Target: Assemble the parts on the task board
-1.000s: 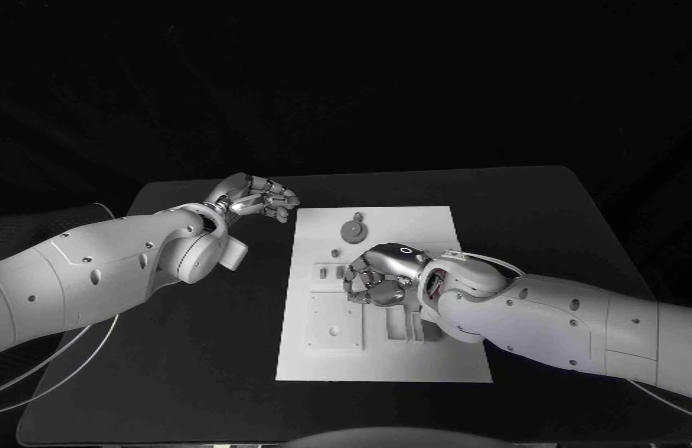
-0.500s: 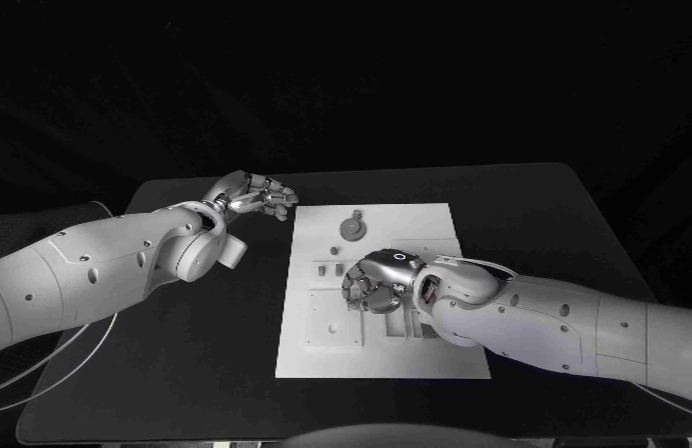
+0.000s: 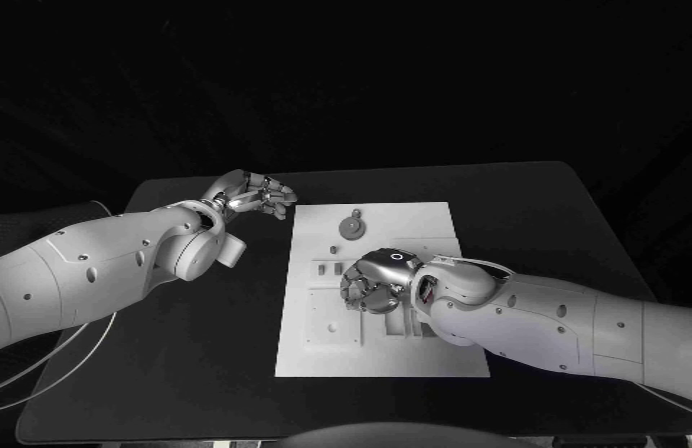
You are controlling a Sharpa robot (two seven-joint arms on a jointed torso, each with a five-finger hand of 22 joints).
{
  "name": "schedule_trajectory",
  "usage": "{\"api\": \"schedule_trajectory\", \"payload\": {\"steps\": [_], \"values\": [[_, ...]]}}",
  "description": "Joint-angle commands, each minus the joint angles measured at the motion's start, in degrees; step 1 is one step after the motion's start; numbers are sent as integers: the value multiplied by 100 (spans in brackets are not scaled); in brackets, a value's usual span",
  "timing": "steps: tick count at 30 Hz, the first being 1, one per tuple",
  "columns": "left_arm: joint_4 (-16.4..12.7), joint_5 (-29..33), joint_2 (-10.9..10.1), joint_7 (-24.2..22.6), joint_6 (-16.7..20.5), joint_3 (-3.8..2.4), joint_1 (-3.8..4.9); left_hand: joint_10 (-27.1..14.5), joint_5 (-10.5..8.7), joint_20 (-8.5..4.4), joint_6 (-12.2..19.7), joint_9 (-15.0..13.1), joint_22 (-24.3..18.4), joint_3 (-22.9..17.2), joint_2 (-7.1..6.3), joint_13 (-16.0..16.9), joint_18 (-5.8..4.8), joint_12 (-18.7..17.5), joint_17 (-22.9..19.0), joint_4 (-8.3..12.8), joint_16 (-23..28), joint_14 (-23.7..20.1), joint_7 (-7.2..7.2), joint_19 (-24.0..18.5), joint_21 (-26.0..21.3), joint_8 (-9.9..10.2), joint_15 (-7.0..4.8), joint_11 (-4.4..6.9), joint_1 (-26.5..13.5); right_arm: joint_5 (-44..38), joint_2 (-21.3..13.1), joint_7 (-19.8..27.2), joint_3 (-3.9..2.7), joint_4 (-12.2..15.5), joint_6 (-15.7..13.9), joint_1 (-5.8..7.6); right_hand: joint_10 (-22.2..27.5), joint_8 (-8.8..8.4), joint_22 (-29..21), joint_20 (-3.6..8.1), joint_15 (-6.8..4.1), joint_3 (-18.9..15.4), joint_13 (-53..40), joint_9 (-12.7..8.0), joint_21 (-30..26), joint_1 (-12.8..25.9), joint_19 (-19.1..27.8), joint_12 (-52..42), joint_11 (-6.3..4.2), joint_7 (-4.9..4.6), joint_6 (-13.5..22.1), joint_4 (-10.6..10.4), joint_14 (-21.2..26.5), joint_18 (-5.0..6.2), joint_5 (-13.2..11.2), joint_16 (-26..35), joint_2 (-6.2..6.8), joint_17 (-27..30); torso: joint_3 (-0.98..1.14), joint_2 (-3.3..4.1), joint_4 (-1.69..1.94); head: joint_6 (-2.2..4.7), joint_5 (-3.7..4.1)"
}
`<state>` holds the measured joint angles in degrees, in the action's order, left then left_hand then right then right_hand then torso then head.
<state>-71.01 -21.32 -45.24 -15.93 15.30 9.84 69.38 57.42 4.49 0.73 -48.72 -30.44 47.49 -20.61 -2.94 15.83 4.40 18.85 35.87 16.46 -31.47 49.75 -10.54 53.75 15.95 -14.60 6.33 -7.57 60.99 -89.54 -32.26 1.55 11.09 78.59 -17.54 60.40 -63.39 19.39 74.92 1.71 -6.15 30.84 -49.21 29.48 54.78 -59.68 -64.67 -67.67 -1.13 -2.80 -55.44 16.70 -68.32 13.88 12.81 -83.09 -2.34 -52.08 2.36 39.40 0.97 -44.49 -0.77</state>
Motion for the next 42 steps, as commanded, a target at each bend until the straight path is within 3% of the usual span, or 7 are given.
{"api": "schedule_trajectory", "payload": {"steps": [1, 42], "values": [[-14, -13, 9, -49, -17, -5, 6, 17, -24, 7, 0, 9, -7, 41, 7, -8, 99, -31, 9, -5, 39, 35, 7, 37, -20, 32, 18, -9, 35, -97, 12, -7, 4, -26, 84, -9, -50, 33, 94, 37, -36, 38, -5, 8, 36, -18, -5, 20, 3, -246, -294, 3, -7, 112, 23, -1, -20, -9, -2, 0, 2, 8, 13], [-8, -17, -7, -39, -20, -5, 6, 24, -23, 6, 2, 12, -7, 42, 10, -9, 100, -35, 24, -1, 50, 40, 7, 41, -25, 35, 16, -7, 42, -123, 71, -34, 15, -141, 161, -57, -54, 27, 93, 40, -39, 46, -11, 7, 40, -14, -8, 27, 3, -246, -295, 3, -10, 112, 24, 1, -24, -10, 1, 0, 3, -10, -3]]}}
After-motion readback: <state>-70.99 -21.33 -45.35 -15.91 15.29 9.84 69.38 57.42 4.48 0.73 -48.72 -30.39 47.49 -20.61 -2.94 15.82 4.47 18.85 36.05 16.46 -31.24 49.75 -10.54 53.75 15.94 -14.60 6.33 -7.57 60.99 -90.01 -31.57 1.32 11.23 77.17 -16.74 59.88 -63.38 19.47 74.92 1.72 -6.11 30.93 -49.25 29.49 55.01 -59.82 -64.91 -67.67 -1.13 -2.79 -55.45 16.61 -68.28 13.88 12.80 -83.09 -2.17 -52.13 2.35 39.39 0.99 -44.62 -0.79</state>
